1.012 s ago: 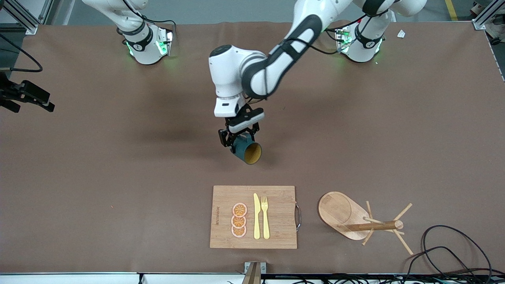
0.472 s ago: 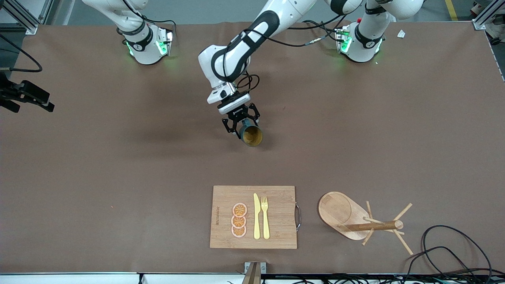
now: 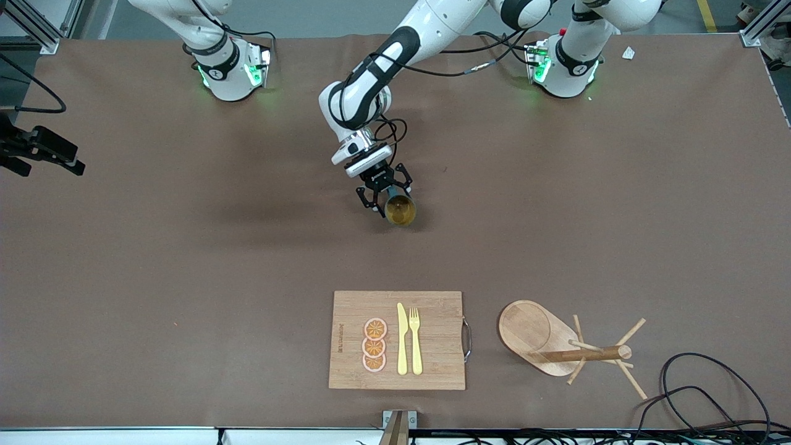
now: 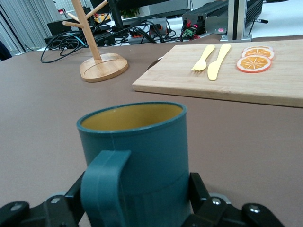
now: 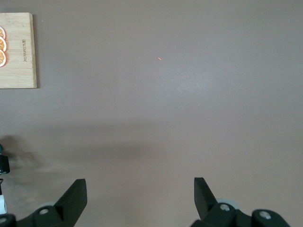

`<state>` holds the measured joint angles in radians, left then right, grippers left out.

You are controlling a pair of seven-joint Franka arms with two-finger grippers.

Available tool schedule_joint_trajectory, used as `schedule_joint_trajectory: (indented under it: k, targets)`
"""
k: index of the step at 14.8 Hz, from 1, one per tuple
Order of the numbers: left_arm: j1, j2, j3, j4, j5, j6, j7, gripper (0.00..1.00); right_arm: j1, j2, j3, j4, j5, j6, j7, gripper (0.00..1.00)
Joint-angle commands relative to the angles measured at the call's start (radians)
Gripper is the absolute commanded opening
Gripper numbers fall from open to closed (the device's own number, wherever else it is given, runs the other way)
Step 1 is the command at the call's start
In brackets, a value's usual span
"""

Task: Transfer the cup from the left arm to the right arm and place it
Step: 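Carry the mug to mid-table and lower it with the left gripper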

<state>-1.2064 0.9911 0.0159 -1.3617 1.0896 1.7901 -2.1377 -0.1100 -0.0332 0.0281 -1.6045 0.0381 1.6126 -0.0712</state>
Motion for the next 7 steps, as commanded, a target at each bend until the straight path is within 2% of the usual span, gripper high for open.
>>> schedule_joint_trajectory:
  k: [1, 2, 5, 7]
  targets:
    - [-0.019, 0.011, 0.010, 0.020, 0.023, -0.020, -0.008, 0.82, -0.007, -0.016, 0.004, -0.008, 0.000, 0.001, -0.015, 1.00]
    - [-0.028, 0.009, 0.009, 0.018, 0.023, -0.020, -0.008, 0.97, -0.007, -0.016, 0.004, 0.001, 0.000, 0.000, -0.015, 1.00]
    - [-0.042, -0.015, 0.003, 0.018, 0.004, -0.031, -0.007, 1.00, -0.008, -0.016, 0.006, 0.002, 0.000, 0.000, -0.015, 1.00]
    - [-0.047, -0.055, -0.014, 0.021, -0.054, -0.041, -0.004, 1.00, -0.014, -0.014, 0.004, 0.002, 0.000, -0.002, -0.015, 1.00]
